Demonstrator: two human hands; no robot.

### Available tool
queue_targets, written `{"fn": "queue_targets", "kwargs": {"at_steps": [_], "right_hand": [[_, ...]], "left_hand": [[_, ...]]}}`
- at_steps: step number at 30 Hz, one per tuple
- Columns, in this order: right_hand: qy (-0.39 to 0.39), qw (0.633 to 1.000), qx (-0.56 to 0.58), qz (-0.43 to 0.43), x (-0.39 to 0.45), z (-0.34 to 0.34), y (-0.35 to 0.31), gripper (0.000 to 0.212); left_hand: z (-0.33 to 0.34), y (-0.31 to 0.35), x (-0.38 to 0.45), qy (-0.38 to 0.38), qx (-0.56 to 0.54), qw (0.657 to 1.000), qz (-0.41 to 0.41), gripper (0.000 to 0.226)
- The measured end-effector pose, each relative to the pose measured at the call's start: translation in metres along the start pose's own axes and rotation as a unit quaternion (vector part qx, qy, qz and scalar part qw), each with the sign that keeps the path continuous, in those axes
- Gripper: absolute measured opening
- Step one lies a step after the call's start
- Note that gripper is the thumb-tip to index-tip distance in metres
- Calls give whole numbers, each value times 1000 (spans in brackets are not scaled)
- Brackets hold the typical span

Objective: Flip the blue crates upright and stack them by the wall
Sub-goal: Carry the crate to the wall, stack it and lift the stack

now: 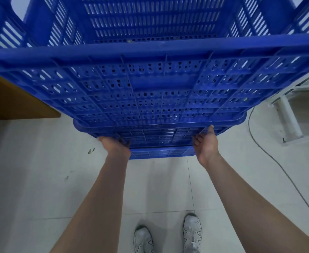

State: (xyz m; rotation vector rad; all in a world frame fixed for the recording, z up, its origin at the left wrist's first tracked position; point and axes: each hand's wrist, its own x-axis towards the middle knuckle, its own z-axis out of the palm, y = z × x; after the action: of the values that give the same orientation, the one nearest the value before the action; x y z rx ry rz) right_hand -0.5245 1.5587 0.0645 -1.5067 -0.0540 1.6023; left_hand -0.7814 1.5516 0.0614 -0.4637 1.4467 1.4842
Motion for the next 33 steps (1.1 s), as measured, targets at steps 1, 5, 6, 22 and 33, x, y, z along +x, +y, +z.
{"fn": "queue_targets", "kwargs": {"at_steps": [1,5,6,22,33], "right_hand": [[14,1000,15,3,4,-9,10,67],[57,995,40,75,44,-45,68,47],[56,995,33,78,60,-48,81,40],[-28,995,-92,-22,229,-43,194,26],[-57,996,-51,-43,226,-42,183,17]], "left_hand": [[-9,-7,5,4,4,1000,-10,54],[-37,-51,40,-22,29,998,-58,72],[-40,-63,51,-34,35,997,-68,73],[-52,-196,233,-52,142,988,-18,67],[-50,-191,238,-89,53,995,-14,56]]}}
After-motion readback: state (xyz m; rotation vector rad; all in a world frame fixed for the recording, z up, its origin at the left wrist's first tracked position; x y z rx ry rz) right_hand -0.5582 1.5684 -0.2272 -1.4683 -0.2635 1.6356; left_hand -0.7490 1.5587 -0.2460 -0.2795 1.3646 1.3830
